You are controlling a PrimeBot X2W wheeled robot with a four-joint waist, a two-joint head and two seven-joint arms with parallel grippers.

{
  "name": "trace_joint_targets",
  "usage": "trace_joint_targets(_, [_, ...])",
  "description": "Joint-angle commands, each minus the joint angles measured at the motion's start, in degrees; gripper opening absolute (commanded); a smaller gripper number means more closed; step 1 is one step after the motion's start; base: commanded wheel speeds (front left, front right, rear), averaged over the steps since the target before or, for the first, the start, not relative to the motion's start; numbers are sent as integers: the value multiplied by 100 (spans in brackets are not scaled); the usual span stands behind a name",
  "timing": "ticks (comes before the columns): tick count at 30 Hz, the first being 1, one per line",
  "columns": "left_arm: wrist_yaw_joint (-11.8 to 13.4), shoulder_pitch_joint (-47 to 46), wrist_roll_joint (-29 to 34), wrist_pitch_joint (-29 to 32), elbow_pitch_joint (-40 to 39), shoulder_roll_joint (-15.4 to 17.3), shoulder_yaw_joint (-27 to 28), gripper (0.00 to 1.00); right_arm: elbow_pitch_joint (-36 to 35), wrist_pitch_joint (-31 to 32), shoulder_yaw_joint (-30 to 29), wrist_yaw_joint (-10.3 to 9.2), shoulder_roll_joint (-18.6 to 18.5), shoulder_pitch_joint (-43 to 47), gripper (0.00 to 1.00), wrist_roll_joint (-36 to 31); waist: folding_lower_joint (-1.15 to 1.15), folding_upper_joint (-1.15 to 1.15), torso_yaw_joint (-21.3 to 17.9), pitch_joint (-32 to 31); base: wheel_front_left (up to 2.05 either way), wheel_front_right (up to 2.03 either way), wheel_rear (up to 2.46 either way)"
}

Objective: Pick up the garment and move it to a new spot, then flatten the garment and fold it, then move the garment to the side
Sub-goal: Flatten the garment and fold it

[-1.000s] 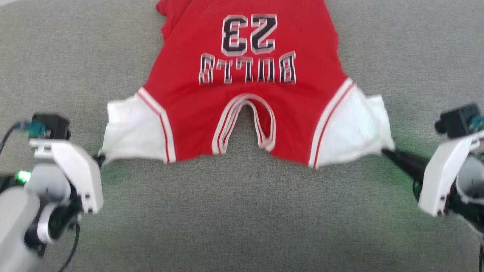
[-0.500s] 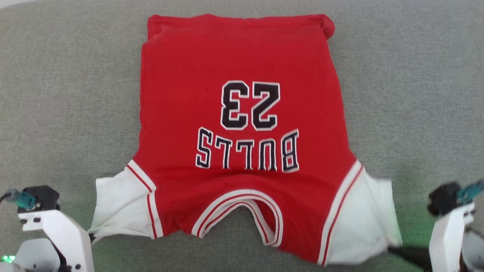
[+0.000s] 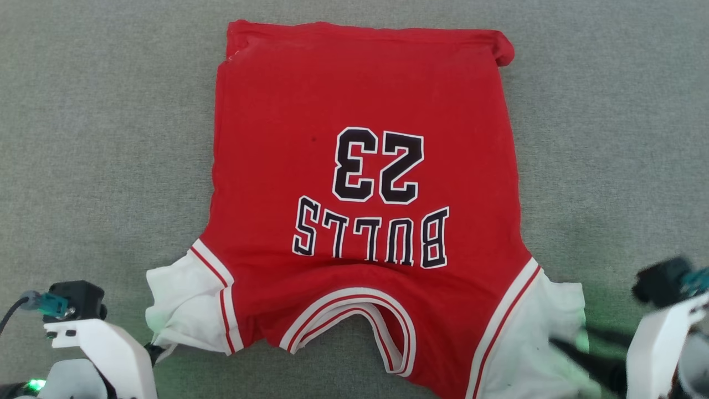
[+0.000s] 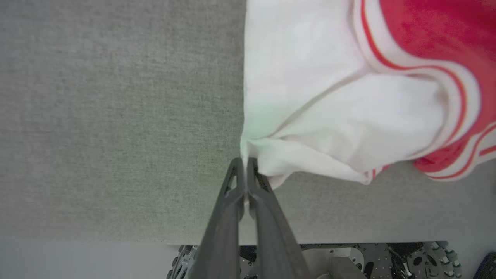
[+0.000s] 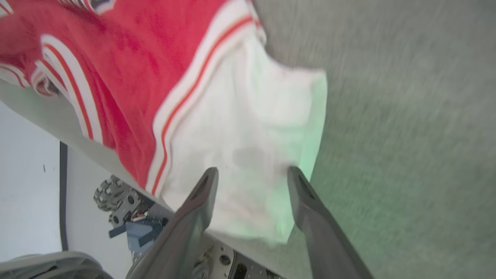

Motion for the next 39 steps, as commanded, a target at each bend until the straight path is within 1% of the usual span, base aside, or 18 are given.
trace_joint_targets(1, [-37, -77, 77, -20, -7, -48, -12, 0, -119, -98, -78, 1, 62, -164, 100, -109, 0, 0, 19, 2, 0, 0, 0])
trace_joint_targets(5, [-97, -166, 128, -51, 1, -159, -88, 0, -386, -303, -282, 1, 297, -649, 100, -445, 0, 0, 88, 34, 0, 0, 0])
trace_joint_targets(7, [-136, -207, 116, -71, 0, -230, -130, 0, -406, -450, -377, 1, 443, -997, 100, -669, 0, 0, 129, 57, 0, 0, 0])
trace_joint_targets(10, [-202, -334, 174, -59, 28, -314, -196, 0, -249, -670, -364, 1, 577, -1603, 100, -1002, 0, 0, 228, 111, 0, 0, 0])
trace_joint_targets(12, [-264, -456, 221, -30, 67, -387, -263, 0, 5, -836, -317, 1, 645, -2028, 100, -1174, 0, 0, 313, 157, 0, 0, 0])
trace_joint_targets(13, [-302, -521, 248, -26, 90, -414, -298, 0, 148, -930, -292, 1, 606, -2255, 100, -1289, 0, 0, 360, 183, 0, 0, 0])
trace_joint_targets(15, [-359, -643, 298, 15, 145, -458, -357, 0, 548, -1091, -203, 1, 598, -2688, 100, -1404, 0, 0, 444, 230, 0, 0, 0])
trace_joint_targets(17, [-414, -781, 346, 25, 185, -522, -396, 0, 944, -1281, -72, 1, 475, -3147, 100, -1566, 0, 0, 543, 285, 0, 0, 0])
trace_joint_targets(19, [-461, -883, 395, 40, 236, -583, -441, 0, 1443, -1421, 21, 1, 458, -3547, 100, -1636, 0, 0, 633, 340, 0, 0, 0])
trace_joint_targets(23, [-572, -1091, 482, 71, 316, -715, -538, 0, 2412, -1592, 270, 1, 241, -4349, 100, -1767, 0, 0, 846, 488, 0, 0, 0])
trace_joint_targets(25, [-619, -1169, 476, 73, 377, -788, -586, 0, 2894, -1579, 365, 1, 239, -4699, 100, -1712, 0, 0, 943, 562, 0, 0, 0])
trace_joint_targets(29, [-733, -1327, 494, 58, 512, -958, -669, 0, 3882, -1402, 470, 1, 229, -5397, 100, -1703, 0, 0, 1129, 709, 0, 0, 0])
trace_joint_targets(34, [-894, -1530, 525, 42, 718, -1160, -784, 0, 4995, -955, 660, 1, 269, -6077, 100, -1700, 0, 0, 1342, 861, 0, 0, 0])
trace_joint_targets(36, [-949, -1602, 545, 50, 799, -1242, -835, 0, 5509, -689, 687, 0, 318, -6222, 100, -1770, 0, 0, 1416, 891, 0, 0, 0])
trace_joint_targets(37, [-949, -1602, 545, 50, 799, -1242, -835, 0, 5509, -689, 687, 0, 318, -6222, 100, -1770, 0, 0, 1416, 891, 0, 0, 0])
trace_joint_targets(39, [-997, -1667, 558, 50, 890, -1323, -880, 0, 5915, -454, 737, 0, 380, -6288, 100, -1812, 0, 0, 1478, 914, 0, 0, 0])
